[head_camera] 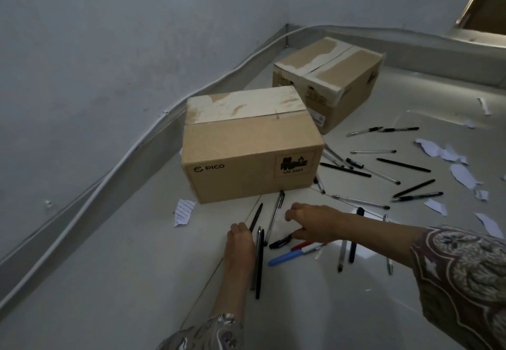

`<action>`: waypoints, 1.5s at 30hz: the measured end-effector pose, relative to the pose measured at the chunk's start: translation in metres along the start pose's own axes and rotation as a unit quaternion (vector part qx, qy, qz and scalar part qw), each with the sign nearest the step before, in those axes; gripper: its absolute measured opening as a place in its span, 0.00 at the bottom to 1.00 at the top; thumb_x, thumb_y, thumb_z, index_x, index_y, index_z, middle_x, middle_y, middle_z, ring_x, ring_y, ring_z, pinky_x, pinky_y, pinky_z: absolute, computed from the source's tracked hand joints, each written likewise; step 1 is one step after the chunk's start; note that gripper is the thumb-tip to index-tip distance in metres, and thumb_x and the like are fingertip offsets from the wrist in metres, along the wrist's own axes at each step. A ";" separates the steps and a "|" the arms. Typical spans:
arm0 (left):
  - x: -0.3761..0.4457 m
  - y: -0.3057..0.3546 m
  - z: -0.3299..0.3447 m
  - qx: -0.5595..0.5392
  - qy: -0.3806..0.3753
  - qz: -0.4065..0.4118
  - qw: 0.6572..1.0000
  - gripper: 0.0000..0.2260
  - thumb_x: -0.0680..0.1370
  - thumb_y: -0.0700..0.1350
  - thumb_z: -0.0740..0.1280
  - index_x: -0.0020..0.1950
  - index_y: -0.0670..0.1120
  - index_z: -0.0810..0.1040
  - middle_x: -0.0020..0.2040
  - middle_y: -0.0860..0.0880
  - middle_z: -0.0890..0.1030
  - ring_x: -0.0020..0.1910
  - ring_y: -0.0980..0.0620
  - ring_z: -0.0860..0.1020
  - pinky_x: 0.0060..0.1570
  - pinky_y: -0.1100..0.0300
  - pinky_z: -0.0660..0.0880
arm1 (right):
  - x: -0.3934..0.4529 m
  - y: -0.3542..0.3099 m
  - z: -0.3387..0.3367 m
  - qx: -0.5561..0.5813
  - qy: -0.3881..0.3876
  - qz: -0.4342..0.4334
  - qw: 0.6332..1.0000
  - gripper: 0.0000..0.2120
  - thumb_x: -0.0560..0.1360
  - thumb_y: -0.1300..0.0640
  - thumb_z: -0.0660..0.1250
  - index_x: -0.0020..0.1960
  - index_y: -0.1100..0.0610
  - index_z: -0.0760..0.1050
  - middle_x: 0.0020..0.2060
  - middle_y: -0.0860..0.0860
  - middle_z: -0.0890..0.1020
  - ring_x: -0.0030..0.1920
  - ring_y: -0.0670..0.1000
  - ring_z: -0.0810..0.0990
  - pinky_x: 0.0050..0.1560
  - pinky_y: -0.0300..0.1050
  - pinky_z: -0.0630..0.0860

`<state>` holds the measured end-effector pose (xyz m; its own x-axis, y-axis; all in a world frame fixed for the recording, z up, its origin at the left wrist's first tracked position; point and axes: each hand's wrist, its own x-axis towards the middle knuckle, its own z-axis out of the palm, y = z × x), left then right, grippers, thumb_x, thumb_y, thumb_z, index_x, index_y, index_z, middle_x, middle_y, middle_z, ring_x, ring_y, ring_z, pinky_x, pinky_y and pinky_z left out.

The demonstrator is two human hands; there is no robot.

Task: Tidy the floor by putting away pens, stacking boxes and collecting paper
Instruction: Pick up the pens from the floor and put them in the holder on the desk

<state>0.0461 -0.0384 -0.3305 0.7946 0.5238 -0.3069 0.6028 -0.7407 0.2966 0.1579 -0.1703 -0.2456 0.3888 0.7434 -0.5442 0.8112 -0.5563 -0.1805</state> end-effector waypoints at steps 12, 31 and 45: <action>-0.028 -0.008 0.000 -0.114 -0.031 0.010 0.993 0.09 0.78 0.43 0.61 0.54 0.38 0.68 0.53 0.39 0.77 0.49 0.41 0.78 0.42 0.54 0.71 | 0.008 -0.013 -0.006 -0.026 -0.017 -0.020 0.999 0.22 0.78 0.52 0.59 0.70 0.58 0.62 0.68 0.57 0.66 0.64 0.57 0.70 0.61 0.52 0.71; -0.023 -0.022 -0.005 -0.251 -0.010 -0.076 0.965 0.08 0.80 0.42 0.55 0.51 0.37 0.68 0.55 0.36 0.77 0.54 0.40 0.76 0.48 0.55 0.71 | 0.008 -0.026 0.023 0.156 -0.004 0.022 0.988 0.15 0.76 0.53 0.63 0.56 0.63 0.74 0.56 0.60 0.77 0.55 0.58 0.75 0.48 0.45 0.70; -0.027 -0.078 -0.022 -0.499 0.010 -0.106 0.860 0.10 0.81 0.38 0.54 0.39 0.45 0.65 0.31 0.47 0.72 0.28 0.50 0.72 0.21 0.68 0.65 | 0.061 -0.098 0.056 0.215 0.027 0.081 0.973 0.17 0.76 0.48 0.62 0.39 0.60 0.65 0.45 0.61 0.76 0.47 0.59 0.77 0.41 0.46 0.69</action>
<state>-0.0208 0.0151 -0.3254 0.6536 0.6178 -0.4371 0.4878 0.0976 0.8675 0.0777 -0.0909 -0.3074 0.5287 0.6443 -0.5525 0.4829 -0.7637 -0.4285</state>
